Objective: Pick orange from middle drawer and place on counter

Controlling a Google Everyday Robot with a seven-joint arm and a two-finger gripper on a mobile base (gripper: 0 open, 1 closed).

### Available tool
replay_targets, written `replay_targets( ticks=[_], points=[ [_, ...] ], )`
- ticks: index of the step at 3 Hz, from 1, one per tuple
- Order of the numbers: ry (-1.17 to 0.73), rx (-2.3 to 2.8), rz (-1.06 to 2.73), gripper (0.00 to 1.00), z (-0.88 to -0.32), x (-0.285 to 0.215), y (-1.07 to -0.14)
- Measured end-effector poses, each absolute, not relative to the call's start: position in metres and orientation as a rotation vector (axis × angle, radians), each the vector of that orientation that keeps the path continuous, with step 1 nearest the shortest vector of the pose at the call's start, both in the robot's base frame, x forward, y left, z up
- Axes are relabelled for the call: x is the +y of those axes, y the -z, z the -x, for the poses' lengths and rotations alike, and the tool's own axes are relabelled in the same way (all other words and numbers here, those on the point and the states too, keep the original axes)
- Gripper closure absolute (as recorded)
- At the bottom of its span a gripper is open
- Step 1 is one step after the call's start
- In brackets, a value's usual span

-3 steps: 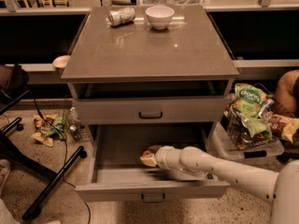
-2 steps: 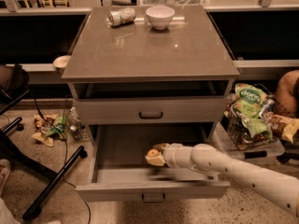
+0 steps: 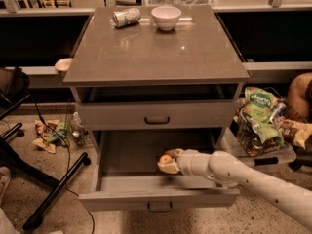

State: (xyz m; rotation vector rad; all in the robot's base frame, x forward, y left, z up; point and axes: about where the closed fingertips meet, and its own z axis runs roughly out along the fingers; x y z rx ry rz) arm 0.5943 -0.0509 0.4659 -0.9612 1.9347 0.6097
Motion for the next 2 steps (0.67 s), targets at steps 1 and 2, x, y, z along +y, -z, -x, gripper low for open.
replay_targets(
  ticks=[1,2],
  points=[
    [-0.607,1.897,0.971,1.00,-0.575,-0.083,-0.497],
    [-0.594,1.865,0.988,1.00,-0.557,-0.111,-0.526]
  ],
)
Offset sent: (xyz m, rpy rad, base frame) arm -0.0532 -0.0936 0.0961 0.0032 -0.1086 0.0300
